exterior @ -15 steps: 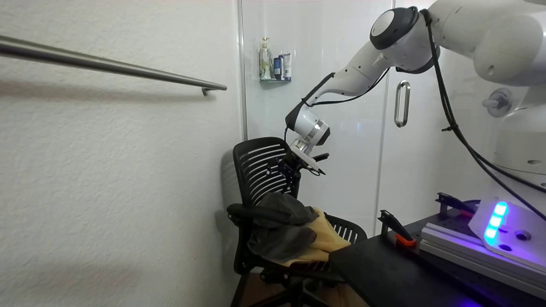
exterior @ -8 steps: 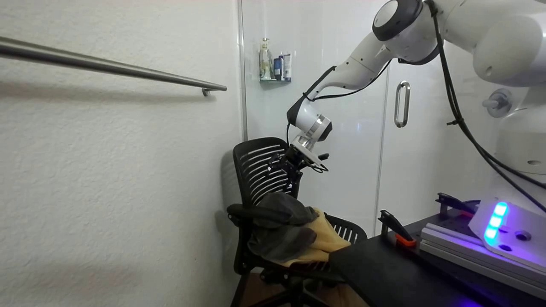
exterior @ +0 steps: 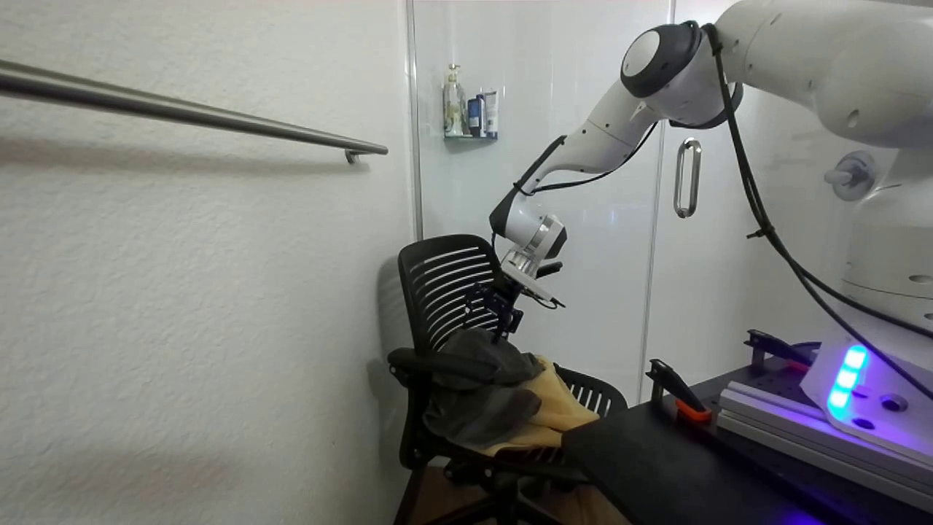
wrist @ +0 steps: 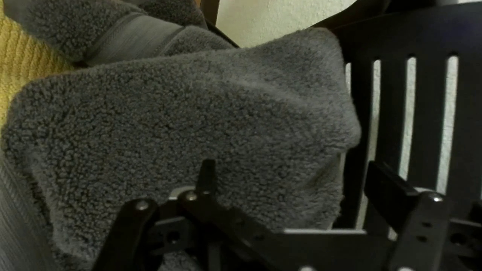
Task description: Pick up the towels and place them on the top rail
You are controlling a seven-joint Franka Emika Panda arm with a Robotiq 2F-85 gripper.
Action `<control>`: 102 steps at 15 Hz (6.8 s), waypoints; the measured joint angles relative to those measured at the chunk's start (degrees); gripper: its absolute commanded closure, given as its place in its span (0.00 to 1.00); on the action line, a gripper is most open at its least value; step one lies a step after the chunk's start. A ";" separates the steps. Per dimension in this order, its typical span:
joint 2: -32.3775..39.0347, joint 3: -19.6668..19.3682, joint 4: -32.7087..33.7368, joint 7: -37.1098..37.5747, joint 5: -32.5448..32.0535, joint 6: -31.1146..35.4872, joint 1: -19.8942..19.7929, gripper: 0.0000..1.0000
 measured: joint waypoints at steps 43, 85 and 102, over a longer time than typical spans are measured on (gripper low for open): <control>-31.41 -27.77 24.07 19.63 -62.63 -5.53 35.88 0.99; -22.11 -64.47 37.98 158.23 -155.31 26.76 47.86 0.99; -16.01 -21.60 36.74 163.86 -167.28 38.84 19.29 0.99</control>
